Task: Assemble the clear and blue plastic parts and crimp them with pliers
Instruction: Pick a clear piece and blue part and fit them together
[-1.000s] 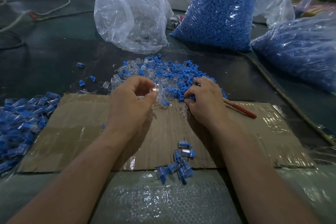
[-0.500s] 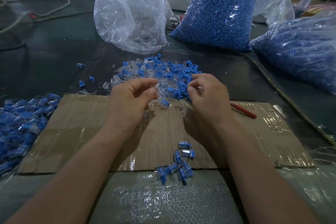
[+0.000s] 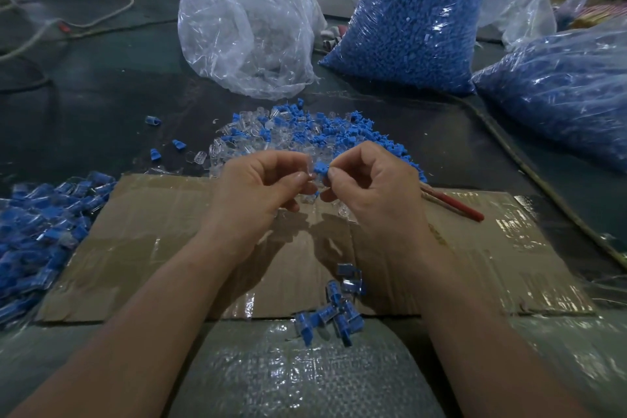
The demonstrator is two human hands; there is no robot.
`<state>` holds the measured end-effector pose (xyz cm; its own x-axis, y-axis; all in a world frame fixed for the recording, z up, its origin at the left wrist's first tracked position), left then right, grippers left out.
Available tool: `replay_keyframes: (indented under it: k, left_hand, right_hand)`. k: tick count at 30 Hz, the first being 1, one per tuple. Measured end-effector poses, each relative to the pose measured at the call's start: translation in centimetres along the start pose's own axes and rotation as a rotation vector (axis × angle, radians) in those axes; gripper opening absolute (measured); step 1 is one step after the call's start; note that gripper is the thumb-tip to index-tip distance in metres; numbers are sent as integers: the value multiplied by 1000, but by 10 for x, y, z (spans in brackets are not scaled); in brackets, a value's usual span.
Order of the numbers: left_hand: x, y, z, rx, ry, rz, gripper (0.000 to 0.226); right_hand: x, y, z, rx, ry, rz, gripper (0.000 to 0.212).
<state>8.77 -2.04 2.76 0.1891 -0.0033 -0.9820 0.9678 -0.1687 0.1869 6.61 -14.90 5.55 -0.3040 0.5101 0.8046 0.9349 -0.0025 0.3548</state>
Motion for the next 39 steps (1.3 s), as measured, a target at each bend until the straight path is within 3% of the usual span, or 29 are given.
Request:
replay_keyframes:
  k: [17, 23, 28, 31, 35, 39]
  left_hand:
    - [-10, -4, 10, 82, 60, 104, 27]
    - [-15, -5, 8, 64, 97, 146, 26]
    - [-17, -4, 2, 18, 180, 186, 27]
    - [-16, -3, 3, 24, 193, 173, 31]
    - [-7, 1, -9, -38, 43, 93, 35]
    - [1, 0, -2, 6, 83, 34, 32]
  right_hand:
    - [-16, -3, 17, 192, 461, 245, 7]
    - [-27, -2, 21, 223, 446, 304, 32]
    - [-25, -6, 33, 322, 616, 331, 28]
    - [-25, -3, 31, 296, 621, 321, 24]
    - [-34, 1, 18, 169, 561, 317, 12]
    - [-34, 1, 19, 186, 500, 309, 12]
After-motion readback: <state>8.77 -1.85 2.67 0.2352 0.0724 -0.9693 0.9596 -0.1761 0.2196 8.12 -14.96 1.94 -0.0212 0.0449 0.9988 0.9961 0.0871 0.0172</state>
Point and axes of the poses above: each hand's wrist, its own y-axis towards the middle knuckle, its own z-axis out of the palm, x = y × z, the point moved 10 cm from there along y, towards the middle knuckle, and after that the axes turned 2 degrees about -y, right-handed, at the moved point
